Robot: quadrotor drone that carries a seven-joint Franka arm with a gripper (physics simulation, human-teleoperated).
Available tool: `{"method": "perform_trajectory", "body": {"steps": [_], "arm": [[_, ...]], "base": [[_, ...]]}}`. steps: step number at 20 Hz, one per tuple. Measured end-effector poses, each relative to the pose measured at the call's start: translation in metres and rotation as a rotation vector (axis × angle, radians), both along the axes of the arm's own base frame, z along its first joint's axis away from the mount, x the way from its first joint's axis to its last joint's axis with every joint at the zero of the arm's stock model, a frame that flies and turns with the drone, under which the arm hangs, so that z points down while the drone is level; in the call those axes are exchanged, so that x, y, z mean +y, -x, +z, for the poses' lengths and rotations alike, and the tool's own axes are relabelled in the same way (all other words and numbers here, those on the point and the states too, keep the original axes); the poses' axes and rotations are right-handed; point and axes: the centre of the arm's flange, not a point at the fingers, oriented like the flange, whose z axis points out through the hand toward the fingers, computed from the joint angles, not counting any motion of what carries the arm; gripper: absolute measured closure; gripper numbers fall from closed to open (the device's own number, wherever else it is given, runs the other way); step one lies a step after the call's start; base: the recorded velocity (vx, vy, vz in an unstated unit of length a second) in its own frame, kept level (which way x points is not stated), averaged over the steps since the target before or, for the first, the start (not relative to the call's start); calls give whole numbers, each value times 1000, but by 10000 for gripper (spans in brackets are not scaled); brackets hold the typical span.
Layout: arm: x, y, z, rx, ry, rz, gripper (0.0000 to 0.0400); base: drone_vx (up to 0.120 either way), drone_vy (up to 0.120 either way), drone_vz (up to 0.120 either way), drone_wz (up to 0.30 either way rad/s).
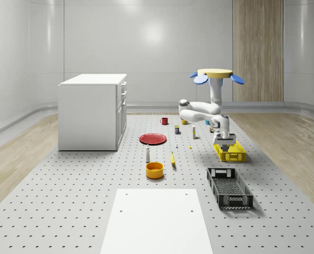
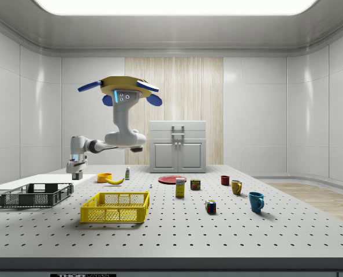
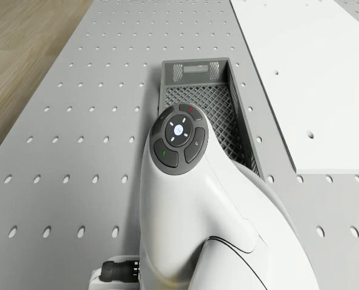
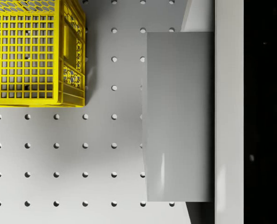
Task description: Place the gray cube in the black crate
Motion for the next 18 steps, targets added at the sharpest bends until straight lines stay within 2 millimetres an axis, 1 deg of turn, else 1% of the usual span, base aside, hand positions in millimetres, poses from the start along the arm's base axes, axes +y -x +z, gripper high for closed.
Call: {"method": "perform_trajectory", "body": {"steps": [2,7,16,18], "arm": [[0,0,0,0,0,0,150],[0,0,0,0,0,0,150],[0,0,0,0,0,0,150],[0,0,0,0,0,0,150]], "base": [[120,-20,0,0],[120,-120,0,0],[120,0,0,0],[120,0,-80,0]]}}
